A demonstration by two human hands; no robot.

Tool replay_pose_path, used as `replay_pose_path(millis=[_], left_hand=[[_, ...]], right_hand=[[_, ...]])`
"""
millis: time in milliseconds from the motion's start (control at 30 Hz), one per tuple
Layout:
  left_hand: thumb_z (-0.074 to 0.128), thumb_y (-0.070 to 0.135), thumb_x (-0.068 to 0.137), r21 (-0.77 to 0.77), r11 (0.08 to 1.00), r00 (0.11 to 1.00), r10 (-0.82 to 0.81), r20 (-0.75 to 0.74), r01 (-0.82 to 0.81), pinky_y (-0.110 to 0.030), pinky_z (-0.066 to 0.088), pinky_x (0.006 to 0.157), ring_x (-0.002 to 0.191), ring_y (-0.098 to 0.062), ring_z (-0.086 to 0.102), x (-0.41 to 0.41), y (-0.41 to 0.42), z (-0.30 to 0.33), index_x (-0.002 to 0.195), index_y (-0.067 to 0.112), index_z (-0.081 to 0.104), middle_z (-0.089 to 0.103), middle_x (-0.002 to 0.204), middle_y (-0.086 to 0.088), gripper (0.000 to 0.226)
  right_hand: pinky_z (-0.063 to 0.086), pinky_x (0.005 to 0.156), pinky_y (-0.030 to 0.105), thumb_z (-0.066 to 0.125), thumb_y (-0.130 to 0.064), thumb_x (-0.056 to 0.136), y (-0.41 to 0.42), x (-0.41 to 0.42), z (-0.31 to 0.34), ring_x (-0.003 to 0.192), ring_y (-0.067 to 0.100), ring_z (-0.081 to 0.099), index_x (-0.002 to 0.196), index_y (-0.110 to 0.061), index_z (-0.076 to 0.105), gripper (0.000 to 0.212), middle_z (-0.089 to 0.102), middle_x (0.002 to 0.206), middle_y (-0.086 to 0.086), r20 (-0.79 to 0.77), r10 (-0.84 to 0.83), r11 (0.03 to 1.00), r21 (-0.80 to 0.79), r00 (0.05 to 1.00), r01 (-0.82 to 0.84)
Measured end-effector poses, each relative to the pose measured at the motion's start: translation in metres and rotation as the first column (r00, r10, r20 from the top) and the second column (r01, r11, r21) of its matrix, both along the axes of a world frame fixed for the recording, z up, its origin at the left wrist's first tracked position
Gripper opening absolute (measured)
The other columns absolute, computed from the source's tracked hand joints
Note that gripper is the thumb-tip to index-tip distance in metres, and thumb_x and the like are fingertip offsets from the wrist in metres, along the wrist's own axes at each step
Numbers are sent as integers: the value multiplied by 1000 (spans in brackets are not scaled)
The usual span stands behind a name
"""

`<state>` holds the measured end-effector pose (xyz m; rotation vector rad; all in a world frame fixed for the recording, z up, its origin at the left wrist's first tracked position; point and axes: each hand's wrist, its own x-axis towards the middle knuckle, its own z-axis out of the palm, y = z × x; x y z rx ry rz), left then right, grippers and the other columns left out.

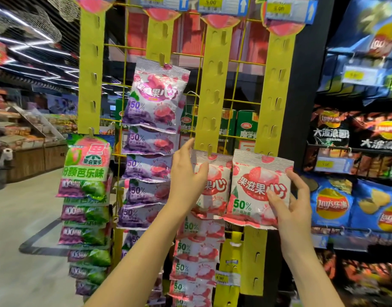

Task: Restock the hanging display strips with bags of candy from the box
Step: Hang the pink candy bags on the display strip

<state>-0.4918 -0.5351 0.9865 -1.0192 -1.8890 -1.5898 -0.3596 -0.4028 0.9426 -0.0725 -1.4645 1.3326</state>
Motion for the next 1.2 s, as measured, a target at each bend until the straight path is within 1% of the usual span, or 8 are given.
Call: replay_pose_path(millis=[300,400,600,733,833,933,1100,1200], left_hand=[[52,12,93,70,997,999,-19,-43,22,-32,45,92,103,-17,52,-2,3,48,142,13,33,52,118,-5,53],[51,8,92,70,998,995,3,-100,4,-24,44,78,88,-14,54,-5,5,69,139,12,39,54,105,-2,48],[48,5,92,44,999,990,34,-134,-28,-19,40,59,79,-13,51,-14,7,103,130,11,47,52,86,2,38],[45,7,93,-23,999,995,-39,-87,37,-36,52,77,83,-27,61,-25,1,123,121,10,52,62,88,-7,29],[48,8,93,-88,993,994,-85,-61,80,-40,54,78,80,-27,62,-29,-2,135,126,10,48,59,82,-5,33],[52,12,93,-127,990,990,-80,-115,65,-39,54,75,79,-23,60,-30,-5,140,130,12,45,57,81,-3,38],[53,11,93,-141,984,981,-133,-145,112,-31,50,69,71,-14,56,-38,-8,139,133,14,43,57,81,-2,41],[53,11,93,-139,976,972,-188,-140,168,-35,51,76,81,-20,60,-41,-10,138,131,15,43,60,85,-5,40]], right_hand=[[57,65,21,55,-3,90,-3,-8,16,88,4,68,117,-36,42,45,63,107,-3,-28,44,999,29,999,-43],[55,62,18,55,-2,89,-4,-9,21,86,3,68,117,-36,43,45,63,105,-2,-43,63,997,37,997,-61],[55,62,18,55,-2,89,-8,-13,36,88,5,69,119,-34,42,46,63,106,-1,-49,115,992,62,992,-112],[56,65,21,55,-2,89,-14,-23,47,92,10,68,120,-34,42,46,63,107,-2,-44,167,982,94,985,-162],[58,71,26,56,-4,90,-19,-36,55,96,15,68,119,-36,42,46,62,110,2,-12,210,970,128,978,-207],[59,76,32,57,-7,90,-24,-49,61,104,22,65,119,-38,42,45,59,119,7,14,226,962,154,974,-225],[59,76,30,56,-8,91,-28,-63,72,104,20,64,122,-36,39,45,56,116,-3,43,227,958,170,973,-231],[59,77,33,56,-9,91,-27,-69,75,103,21,65,122,-38,40,45,55,122,4,77,230,959,153,970,-239]])
